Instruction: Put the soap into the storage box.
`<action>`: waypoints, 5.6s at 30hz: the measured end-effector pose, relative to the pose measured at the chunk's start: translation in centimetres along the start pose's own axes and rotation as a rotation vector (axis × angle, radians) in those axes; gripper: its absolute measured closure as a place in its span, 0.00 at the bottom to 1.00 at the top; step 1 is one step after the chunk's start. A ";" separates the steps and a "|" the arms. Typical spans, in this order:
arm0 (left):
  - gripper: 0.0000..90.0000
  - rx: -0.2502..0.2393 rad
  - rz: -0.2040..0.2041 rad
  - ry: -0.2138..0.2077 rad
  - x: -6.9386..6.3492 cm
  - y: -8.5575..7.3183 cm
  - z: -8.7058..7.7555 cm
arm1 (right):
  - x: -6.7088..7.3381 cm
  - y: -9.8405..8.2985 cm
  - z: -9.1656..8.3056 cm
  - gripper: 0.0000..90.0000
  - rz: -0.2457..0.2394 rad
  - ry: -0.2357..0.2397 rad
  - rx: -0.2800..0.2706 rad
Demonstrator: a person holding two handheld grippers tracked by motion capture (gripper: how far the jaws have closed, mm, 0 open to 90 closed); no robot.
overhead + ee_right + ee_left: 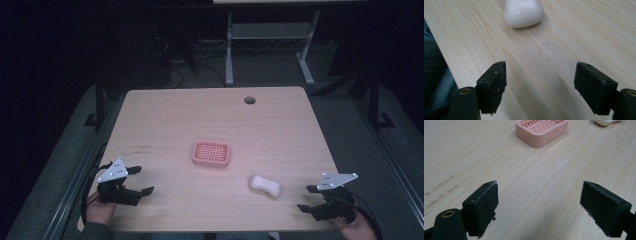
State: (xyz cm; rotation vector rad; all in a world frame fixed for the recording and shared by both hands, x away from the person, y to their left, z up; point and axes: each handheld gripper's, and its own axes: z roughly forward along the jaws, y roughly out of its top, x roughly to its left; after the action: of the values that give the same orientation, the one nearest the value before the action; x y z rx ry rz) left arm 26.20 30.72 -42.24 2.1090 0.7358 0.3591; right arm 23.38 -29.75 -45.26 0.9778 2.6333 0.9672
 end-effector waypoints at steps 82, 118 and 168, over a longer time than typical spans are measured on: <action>0.16 -0.008 -0.008 0.008 0.3 -0.1 -0.4 | 1.7 10.6 5.9 0.24 -0.254 0.090 0.208; 0.16 -0.018 -0.015 0.011 0.4 -0.2 -0.6 | 2.3 12.9 9.0 0.47 -0.335 0.094 0.382; 0.16 -0.017 -0.015 0.010 0.4 -0.1 -0.7 | 2.2 14.5 8.1 0.55 -0.397 0.136 0.321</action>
State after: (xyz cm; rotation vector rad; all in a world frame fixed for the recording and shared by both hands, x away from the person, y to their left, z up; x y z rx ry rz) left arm 26.09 31.44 -41.96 2.0857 0.7514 0.3670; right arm 32.25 -15.85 -42.28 0.4148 2.9940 0.5484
